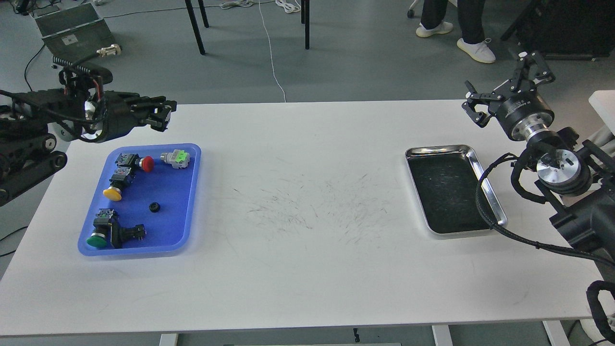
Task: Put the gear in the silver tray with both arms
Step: 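Carry the black gear with the left gripper toward the table center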
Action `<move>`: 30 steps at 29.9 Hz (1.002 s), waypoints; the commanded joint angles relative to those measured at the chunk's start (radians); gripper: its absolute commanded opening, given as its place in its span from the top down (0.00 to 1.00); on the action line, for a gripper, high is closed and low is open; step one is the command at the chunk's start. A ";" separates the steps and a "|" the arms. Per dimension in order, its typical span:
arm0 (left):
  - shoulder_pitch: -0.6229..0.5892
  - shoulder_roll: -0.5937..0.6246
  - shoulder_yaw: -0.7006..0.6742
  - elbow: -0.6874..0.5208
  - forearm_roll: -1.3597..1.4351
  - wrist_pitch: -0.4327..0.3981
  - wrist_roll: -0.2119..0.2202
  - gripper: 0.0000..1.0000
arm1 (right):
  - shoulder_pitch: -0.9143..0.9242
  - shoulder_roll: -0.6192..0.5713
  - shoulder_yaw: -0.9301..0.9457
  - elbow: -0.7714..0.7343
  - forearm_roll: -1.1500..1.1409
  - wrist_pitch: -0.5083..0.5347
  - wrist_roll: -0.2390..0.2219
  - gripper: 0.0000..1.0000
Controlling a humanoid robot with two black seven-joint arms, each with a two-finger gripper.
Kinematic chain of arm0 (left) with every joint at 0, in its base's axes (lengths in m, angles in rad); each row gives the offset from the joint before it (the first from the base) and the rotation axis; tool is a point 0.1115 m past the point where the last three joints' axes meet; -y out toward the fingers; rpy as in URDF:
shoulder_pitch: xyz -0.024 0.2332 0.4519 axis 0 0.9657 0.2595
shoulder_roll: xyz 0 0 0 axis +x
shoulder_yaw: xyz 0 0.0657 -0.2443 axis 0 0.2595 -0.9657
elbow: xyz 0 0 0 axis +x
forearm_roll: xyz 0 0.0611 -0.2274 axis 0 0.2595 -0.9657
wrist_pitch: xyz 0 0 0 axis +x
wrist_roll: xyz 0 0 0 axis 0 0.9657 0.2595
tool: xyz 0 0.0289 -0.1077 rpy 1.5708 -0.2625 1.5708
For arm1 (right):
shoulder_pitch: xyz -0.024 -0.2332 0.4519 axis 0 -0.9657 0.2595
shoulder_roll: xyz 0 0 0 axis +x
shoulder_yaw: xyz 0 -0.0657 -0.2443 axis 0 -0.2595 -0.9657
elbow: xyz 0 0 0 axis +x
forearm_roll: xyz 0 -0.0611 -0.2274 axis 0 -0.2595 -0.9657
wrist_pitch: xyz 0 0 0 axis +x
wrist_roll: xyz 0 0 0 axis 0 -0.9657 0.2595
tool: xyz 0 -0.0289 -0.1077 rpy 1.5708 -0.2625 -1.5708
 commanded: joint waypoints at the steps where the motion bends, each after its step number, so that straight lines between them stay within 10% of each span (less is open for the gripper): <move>1: -0.013 -0.138 0.000 -0.006 -0.004 0.003 0.057 0.90 | 0.000 -0.011 0.000 0.002 0.001 0.000 -0.001 0.01; 15: 0.013 -0.703 0.018 0.218 0.007 0.026 0.149 0.90 | -0.003 -0.031 0.000 -0.023 -0.001 -0.008 -0.004 0.01; 30: 0.148 -0.711 0.012 0.229 0.009 0.047 0.209 0.90 | -0.004 -0.031 -0.003 -0.014 0.001 -0.006 -0.009 0.01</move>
